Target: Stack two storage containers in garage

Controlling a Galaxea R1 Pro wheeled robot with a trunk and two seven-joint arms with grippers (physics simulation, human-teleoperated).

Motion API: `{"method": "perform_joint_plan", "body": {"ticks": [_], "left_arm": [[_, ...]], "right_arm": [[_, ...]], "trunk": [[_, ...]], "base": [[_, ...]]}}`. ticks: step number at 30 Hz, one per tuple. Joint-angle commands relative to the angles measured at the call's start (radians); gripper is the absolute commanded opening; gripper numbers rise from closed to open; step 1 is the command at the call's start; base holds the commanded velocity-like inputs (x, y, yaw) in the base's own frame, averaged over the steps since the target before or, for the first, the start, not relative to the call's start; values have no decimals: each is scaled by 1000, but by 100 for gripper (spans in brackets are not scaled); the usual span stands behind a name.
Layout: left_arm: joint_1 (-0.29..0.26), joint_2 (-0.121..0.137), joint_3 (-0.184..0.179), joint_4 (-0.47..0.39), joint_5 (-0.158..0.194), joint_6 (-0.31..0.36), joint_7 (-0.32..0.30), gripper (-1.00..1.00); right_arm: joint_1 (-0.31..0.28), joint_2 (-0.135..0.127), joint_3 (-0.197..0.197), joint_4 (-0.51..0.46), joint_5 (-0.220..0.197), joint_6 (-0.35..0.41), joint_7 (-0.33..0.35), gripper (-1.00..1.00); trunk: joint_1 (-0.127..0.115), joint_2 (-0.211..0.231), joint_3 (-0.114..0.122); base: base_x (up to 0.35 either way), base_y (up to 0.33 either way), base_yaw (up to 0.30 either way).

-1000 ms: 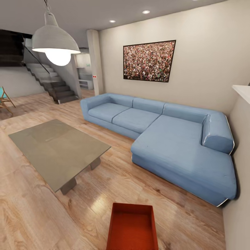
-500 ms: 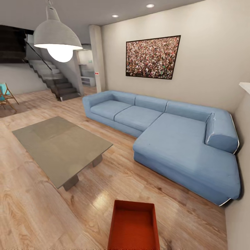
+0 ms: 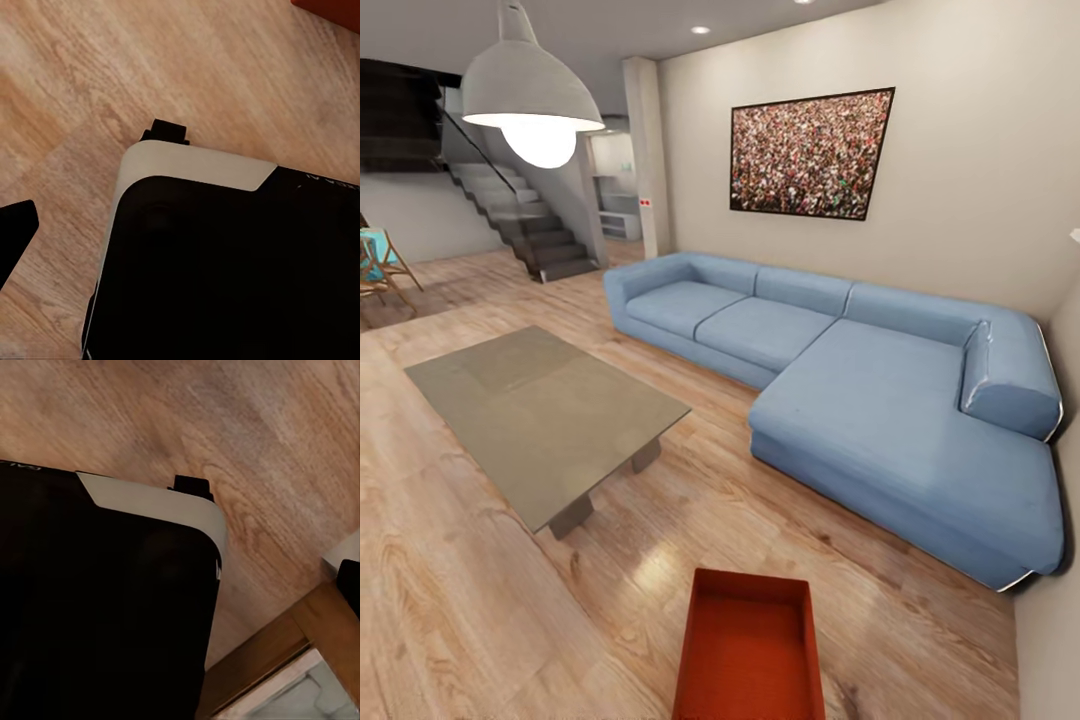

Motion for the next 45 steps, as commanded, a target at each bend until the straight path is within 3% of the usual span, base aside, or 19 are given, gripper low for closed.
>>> {"method": "perform_joint_plan", "body": {"ticks": [1,45], "left_arm": [[-1,0,8,1,0,-3,0,100],[-1,0,8,1,0,-3,0,100]], "right_arm": [[-1,0,7,3,4,-5,-2,100],[-1,-1,7,3,4,-5,-2,100]], "trunk": [[0,-1,-2],[0,-1,-70]], "base": [[0,0,66],[0,0,64]]}}
